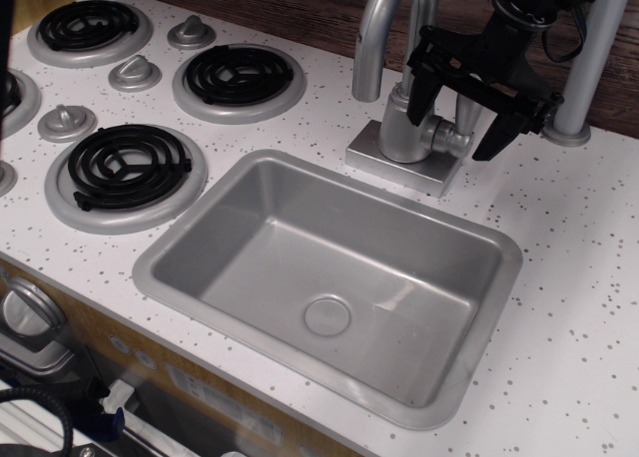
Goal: Lever vertical to front
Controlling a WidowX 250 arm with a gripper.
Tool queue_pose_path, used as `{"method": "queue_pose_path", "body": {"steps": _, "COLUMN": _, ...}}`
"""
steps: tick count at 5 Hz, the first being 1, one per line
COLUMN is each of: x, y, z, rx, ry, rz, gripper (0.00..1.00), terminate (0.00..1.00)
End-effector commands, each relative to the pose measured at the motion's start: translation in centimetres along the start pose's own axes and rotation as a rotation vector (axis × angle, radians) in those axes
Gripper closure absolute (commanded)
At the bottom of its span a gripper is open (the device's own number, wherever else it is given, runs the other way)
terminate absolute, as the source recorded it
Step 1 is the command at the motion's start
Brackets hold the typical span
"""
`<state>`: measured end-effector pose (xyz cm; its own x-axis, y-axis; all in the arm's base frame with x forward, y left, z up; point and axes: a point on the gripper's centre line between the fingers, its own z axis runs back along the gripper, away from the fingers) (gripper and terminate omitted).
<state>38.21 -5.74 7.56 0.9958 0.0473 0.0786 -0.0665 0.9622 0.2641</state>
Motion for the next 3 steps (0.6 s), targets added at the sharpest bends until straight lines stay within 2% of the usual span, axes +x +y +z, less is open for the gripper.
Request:
{"method": "queue_pose_path", "body": {"steps": 1, "x": 0.0, "y": 0.0, "z": 0.0, "rx": 0.000, "ry": 0.000, "rz": 0.000, "gripper": 0.00, "terminate": 0.00}}
{"method": "queue_pose_path", "body": {"steps": 3, "x": 2.2, "y": -0.1, "z": 1.9, "rx": 0.054, "ry": -0.130, "rz": -0.070, "gripper": 0.00, "terminate": 0.00}}
